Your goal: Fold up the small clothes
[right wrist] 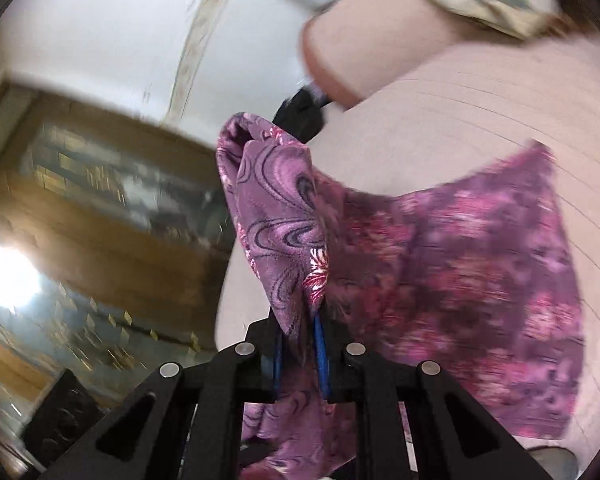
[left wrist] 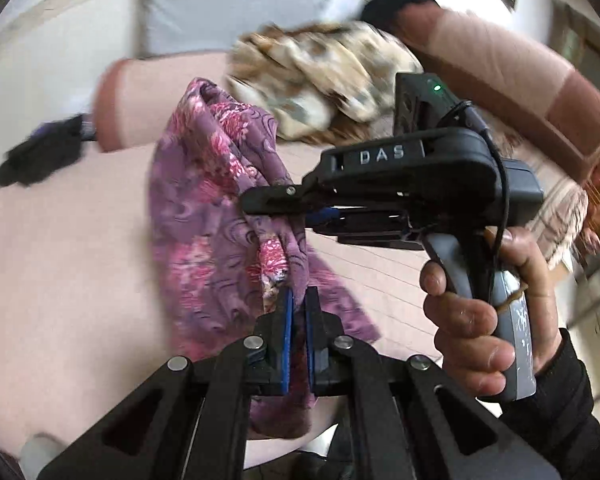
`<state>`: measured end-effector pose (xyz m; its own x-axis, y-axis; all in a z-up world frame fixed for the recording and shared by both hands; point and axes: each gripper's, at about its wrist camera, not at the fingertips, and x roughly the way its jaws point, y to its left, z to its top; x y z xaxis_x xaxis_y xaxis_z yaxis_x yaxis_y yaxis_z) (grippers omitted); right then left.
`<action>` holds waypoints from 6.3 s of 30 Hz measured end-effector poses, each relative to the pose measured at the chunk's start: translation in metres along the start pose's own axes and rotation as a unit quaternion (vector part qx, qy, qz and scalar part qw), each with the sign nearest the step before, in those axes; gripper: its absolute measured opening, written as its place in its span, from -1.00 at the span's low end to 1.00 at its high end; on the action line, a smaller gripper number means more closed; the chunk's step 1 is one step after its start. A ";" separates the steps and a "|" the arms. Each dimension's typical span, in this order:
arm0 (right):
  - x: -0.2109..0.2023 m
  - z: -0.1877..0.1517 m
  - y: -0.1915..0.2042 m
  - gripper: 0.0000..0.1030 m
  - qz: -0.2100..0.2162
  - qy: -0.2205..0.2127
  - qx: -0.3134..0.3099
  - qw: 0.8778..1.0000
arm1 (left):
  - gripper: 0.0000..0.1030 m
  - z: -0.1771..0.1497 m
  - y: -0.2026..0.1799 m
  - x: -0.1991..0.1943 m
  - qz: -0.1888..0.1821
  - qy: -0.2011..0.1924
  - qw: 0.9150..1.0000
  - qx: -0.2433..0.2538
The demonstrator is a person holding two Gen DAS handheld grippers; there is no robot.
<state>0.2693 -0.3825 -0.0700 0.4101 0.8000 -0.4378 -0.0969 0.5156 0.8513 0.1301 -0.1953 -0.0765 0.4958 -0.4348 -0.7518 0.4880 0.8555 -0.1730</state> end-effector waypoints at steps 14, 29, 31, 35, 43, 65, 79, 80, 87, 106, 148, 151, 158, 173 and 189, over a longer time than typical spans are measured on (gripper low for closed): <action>-0.011 0.011 -0.173 0.17 -0.034 -0.034 0.161 0.986 | -0.21 -0.021 0.021 0.077 -0.082 0.106 0.988 -0.074; -0.028 -0.070 -0.112 -0.67 -0.275 -0.037 0.077 0.958 | 0.16 -0.082 0.087 0.106 0.008 0.127 0.977 -0.170; -0.030 -0.069 -0.112 -0.73 -0.313 -0.044 0.079 0.946 | 0.28 -0.084 0.082 0.112 0.015 0.132 0.979 -0.152; -0.029 -0.079 -0.113 -0.72 -0.300 -0.042 0.095 0.948 | 0.31 -0.086 0.085 0.108 -0.002 0.131 0.980 -0.151; -0.047 -0.046 -0.061 0.94 -0.197 -0.075 -0.013 0.977 | 0.76 -0.035 0.137 0.106 -0.010 0.077 0.973 -0.218; 0.045 0.082 -0.157 -0.50 -0.140 0.001 0.089 0.986 | -0.41 -0.001 0.223 0.180 -0.151 0.069 0.915 -0.367; 0.161 0.133 -0.091 -0.34 -0.136 -0.029 0.053 0.989 | -0.06 0.062 0.316 0.165 0.039 0.068 0.938 -0.337; 0.165 0.130 -0.098 -0.23 -0.166 -0.024 0.055 0.984 | -0.06 0.048 0.312 0.164 0.060 0.078 0.942 -0.320; 0.098 0.040 -0.054 0.70 -0.190 -0.020 -0.026 0.981 | 0.39 -0.078 0.277 0.095 0.020 0.048 0.949 -0.312; 0.079 -0.067 -0.066 0.46 -0.151 -0.008 0.079 0.985 | 0.45 -0.107 0.266 0.088 0.027 0.103 0.940 -0.324; 0.102 -0.117 -0.007 0.54 -0.213 0.038 0.018 0.976 | 0.36 -0.126 0.261 0.001 0.067 0.072 0.963 -0.250; 0.115 -0.111 -0.014 -0.15 -0.217 0.050 0.022 0.975 | 0.36 -0.136 0.259 0.016 0.082 0.064 0.963 -0.249; 0.106 -0.105 -0.030 -0.76 -0.208 0.070 0.060 0.974 | -0.61 -0.117 0.254 0.021 0.032 0.092 0.965 -0.244; 0.093 -0.117 -0.020 -0.79 -0.226 0.071 0.039 0.971 | -0.80 -0.127 0.242 0.009 0.041 0.145 0.960 -0.236; 0.049 -0.108 -0.003 0.33 -0.169 -0.014 0.005 0.985 | 0.07 -0.108 0.266 -0.060 0.051 0.050 0.971 -0.228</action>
<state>0.1919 -0.3116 -0.1249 0.4427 0.5738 -0.6890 0.0596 0.7479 0.6611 0.1527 0.0883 -0.1460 0.4418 -0.3318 -0.8335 0.0595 0.9379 -0.3419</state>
